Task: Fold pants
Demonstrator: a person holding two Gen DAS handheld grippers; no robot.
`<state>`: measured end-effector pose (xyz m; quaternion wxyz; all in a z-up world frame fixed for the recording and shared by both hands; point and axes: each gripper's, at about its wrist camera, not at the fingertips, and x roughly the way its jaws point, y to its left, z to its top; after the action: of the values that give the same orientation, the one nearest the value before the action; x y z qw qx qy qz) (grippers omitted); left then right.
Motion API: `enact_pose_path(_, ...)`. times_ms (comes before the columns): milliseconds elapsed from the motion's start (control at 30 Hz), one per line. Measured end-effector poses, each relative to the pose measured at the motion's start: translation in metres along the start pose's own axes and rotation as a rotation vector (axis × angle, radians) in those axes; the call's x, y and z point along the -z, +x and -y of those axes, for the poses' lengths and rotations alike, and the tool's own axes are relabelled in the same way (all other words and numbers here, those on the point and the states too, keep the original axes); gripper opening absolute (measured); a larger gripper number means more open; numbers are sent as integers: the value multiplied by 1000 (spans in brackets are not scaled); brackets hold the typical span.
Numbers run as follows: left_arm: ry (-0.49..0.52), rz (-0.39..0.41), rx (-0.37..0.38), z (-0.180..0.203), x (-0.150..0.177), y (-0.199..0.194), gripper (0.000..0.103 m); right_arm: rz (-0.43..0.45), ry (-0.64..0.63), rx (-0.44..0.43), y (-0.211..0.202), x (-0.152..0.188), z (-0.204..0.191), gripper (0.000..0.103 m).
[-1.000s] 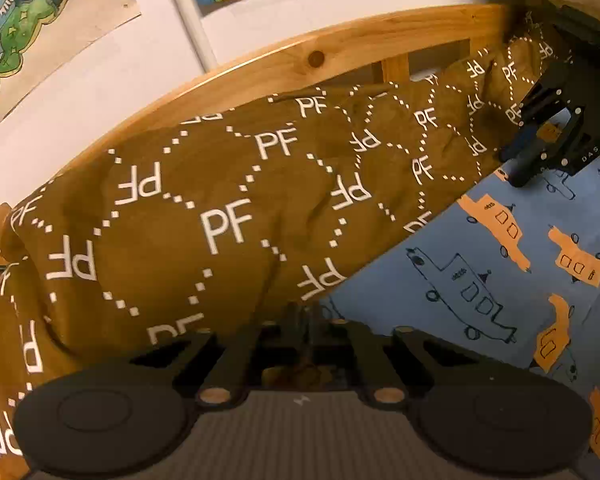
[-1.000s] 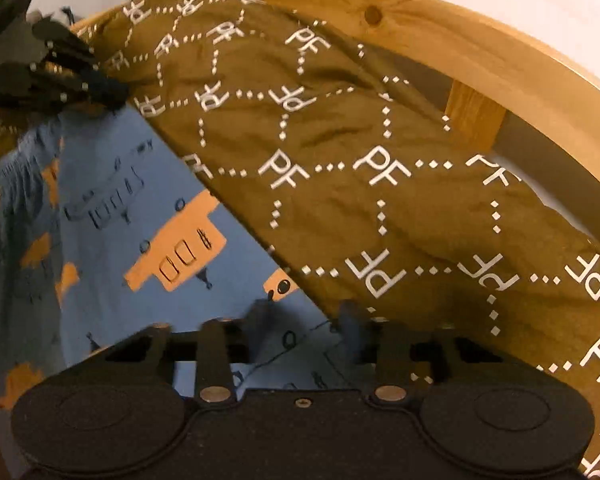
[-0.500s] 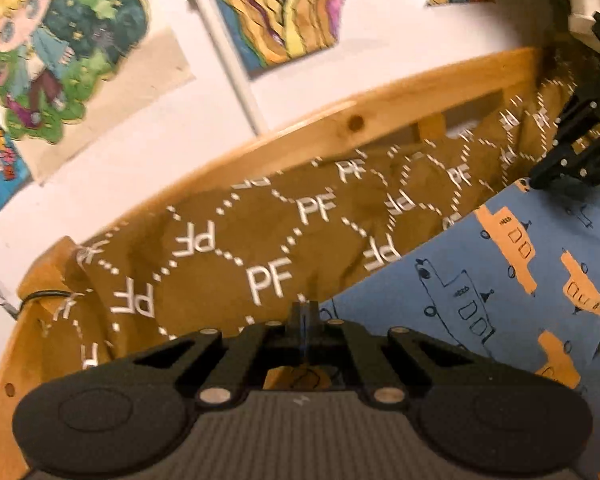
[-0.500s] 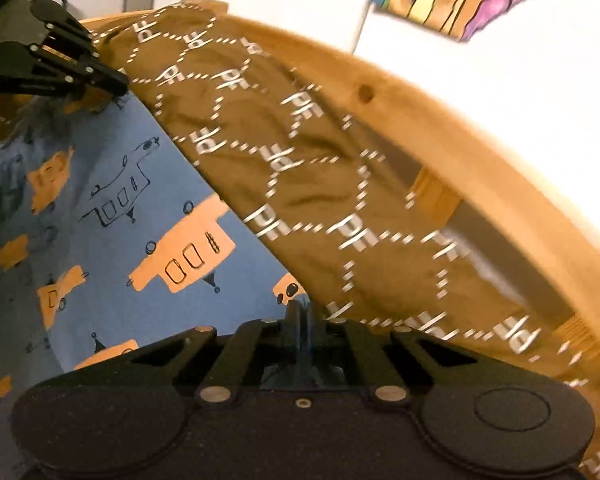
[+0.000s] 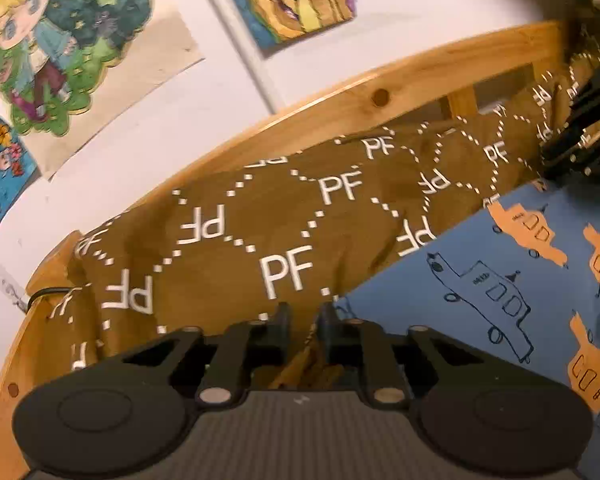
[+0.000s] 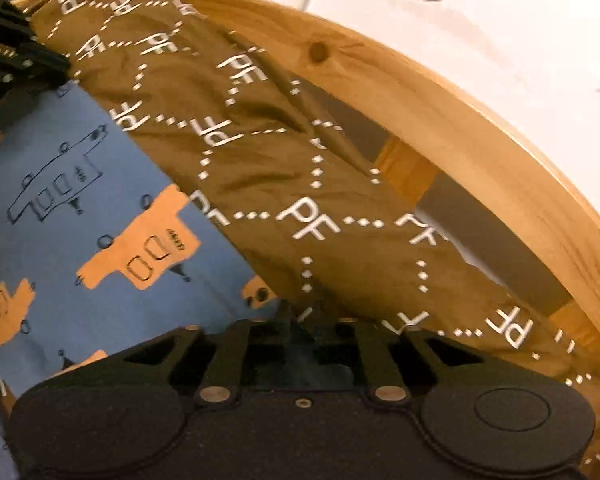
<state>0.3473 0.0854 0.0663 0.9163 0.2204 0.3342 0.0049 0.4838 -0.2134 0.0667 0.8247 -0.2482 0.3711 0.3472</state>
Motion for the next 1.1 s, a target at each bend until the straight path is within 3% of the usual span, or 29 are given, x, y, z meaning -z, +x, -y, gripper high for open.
enact_pose_path(33,-20,-3,19,-3,0,-1,25,10,18,2,-2,1,4,23)
enact_pose_path(100,-52,-2,45,-10,-1,-4,41,25,52,-6,-7,1,10,34)
enact_pose_path(167,-63,5,74,-17,-4,-8,67,44,64,-21,-12,0,15,46)
enact_pose_path(200,-66,11,98,-24,-5,-11,70,50,63,-33,-15,0,16,58)
enact_pose_path(267,-63,29,137,-34,-4,-19,72,70,57,-76,-20,-1,20,68)
enact_pose_path(333,-48,26,170,-43,-2,-22,72,87,47,-115,-23,-1,19,68)
enact_pose_path(433,-54,-7,211,-54,4,-19,67,85,35,-150,-17,-3,17,70)
enact_pose_path(567,-94,-40,323,-62,12,-13,65,82,18,-207,-5,-11,6,69)
enact_pose_path(700,-111,-49,356,-59,14,-3,62,66,-18,-223,4,-16,-3,69)
enact_pose_path(800,-151,-74,367,-61,8,7,44,56,-15,-230,8,-16,-2,67)
enact_pose_path(867,-151,-100,348,-60,4,11,8,49,-9,-225,11,-16,0,66)
enact_pose_path(967,-188,-118,352,-61,5,12,1,35,1,-225,16,-16,4,59)
enact_pose_path(1100,-143,-99,301,-49,5,4,0,8,-11,-223,21,-17,3,43)
